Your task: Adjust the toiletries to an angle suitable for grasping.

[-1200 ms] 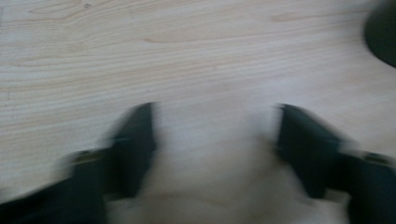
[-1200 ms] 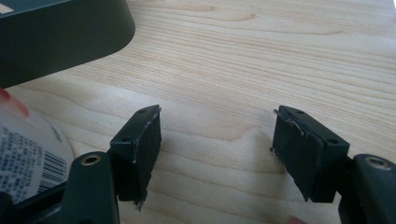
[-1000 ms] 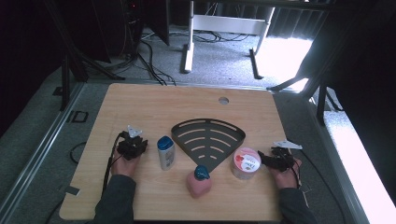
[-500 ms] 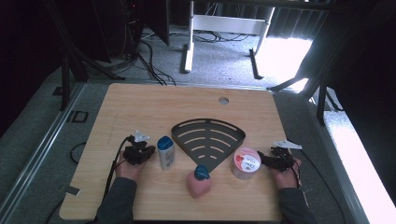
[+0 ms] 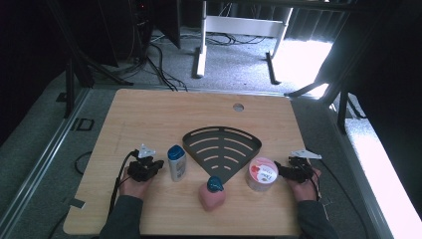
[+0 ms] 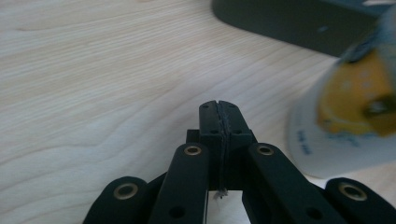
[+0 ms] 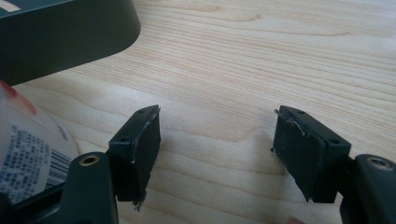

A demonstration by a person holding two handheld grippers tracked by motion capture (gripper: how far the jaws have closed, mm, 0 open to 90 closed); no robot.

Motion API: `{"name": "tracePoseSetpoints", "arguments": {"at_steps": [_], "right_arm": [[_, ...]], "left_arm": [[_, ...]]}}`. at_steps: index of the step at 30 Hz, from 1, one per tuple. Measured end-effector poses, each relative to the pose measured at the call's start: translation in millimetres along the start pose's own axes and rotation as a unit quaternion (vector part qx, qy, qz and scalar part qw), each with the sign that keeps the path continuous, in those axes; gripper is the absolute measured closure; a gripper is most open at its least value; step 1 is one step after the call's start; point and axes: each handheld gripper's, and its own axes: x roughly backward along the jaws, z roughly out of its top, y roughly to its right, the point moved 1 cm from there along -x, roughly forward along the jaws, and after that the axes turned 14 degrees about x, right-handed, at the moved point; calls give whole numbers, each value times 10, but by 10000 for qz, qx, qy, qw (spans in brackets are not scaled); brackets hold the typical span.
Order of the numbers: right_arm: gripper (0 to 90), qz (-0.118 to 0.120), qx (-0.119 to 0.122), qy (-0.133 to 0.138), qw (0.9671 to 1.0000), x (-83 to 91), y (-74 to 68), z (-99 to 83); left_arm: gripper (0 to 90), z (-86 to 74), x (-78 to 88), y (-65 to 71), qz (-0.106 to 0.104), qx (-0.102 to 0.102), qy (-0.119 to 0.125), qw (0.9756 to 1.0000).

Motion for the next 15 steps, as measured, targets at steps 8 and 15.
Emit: {"name": "tracePoseSetpoints", "arguments": {"at_steps": [8,15], "right_arm": [[310,4,9,0,10000,-1,0,0],[307,10,15,1,10000,-1,-1,0]], "left_arm": [[897,-87,87,64,-68,-187,49,9998],[898,-140,137,109,-75,-249,62,9996]]}}
